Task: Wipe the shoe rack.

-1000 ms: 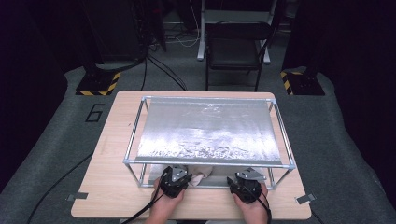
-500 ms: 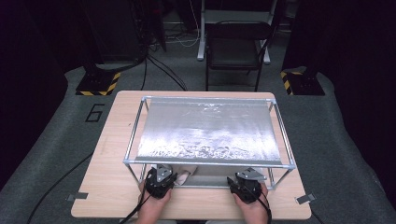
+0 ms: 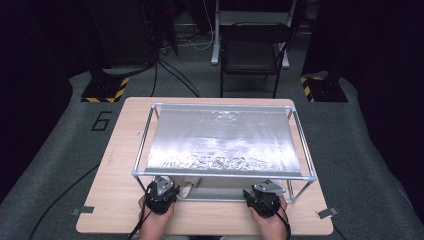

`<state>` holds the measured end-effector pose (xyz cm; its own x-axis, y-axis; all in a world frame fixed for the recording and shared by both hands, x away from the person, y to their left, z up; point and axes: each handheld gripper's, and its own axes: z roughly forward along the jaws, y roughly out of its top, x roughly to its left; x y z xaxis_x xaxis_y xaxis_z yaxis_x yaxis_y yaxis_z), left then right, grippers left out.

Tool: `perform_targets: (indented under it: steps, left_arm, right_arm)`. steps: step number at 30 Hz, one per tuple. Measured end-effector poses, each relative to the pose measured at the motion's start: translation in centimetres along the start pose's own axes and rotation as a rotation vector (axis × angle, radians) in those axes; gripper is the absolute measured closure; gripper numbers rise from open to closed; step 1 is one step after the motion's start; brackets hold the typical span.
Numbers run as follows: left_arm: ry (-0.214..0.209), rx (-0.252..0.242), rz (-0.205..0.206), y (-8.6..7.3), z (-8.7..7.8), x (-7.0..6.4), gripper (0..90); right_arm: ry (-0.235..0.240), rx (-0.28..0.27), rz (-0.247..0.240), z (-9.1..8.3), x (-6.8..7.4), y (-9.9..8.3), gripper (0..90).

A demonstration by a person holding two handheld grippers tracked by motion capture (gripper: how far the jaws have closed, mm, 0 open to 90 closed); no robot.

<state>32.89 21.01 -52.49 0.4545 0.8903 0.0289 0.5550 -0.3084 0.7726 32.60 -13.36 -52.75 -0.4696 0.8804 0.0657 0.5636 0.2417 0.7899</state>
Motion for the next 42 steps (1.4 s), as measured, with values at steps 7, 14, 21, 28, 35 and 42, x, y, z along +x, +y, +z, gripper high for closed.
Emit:
perform_targets:
  steps: [7,14,21,28,35,42]
  left_arm:
    - [-0.016,0.012,0.001,0.3,0.2,-0.4,80.0]
    - [-0.069,0.012,0.058,1.3,1.2,-2.5,80.1]
    - [-0.063,0.019,0.090,1.4,1.2,-3.5,80.1]
    - [-0.020,0.014,0.050,0.5,0.4,-2.0,80.1]
    - [0.016,0.022,0.004,-0.2,-0.4,-0.7,80.1]
    - [0.036,0.020,0.020,-0.4,-0.7,-0.2,80.0]
  right_arm:
    - [0.000,-0.001,-0.001,0.0,0.0,0.0,59.2]
    - [-0.011,0.004,-0.006,0.0,0.0,0.0,59.2]
    - [0.003,0.003,0.038,0.1,0.3,-0.1,59.4]
    - [-0.004,0.012,0.020,0.1,0.3,-0.1,59.8]
    - [-0.004,0.012,0.020,0.1,0.3,-0.1,60.0]
    - [-0.002,0.012,0.021,0.1,0.3,-0.1,60.2]
